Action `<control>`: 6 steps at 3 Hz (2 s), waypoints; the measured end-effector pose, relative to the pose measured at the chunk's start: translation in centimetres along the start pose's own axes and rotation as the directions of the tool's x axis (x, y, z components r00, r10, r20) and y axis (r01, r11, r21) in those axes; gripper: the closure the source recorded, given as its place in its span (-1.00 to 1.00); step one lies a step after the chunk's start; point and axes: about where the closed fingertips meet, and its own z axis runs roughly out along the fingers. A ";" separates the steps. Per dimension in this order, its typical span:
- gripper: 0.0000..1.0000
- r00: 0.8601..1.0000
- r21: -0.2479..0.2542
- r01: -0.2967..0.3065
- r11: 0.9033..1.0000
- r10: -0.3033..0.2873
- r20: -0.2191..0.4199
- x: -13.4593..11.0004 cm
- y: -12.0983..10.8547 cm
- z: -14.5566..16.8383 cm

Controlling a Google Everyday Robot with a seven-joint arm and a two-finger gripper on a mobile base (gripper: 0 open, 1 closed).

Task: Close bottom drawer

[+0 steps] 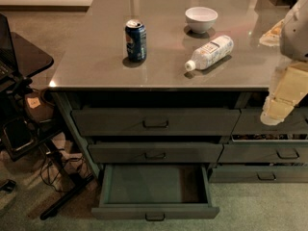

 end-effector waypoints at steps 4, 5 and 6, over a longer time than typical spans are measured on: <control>-1.00 0.984 -0.032 -0.060 0.998 0.065 0.165 3.2 8.2 11.2; -1.00 0.964 -0.139 -0.108 0.984 0.138 0.226 3.5 12.8 21.0; -1.00 0.949 -0.246 -0.163 0.955 0.220 0.225 5.5 18.5 30.9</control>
Offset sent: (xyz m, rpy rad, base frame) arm -0.0123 -0.0171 -0.0636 0.0572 -0.0002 -0.0054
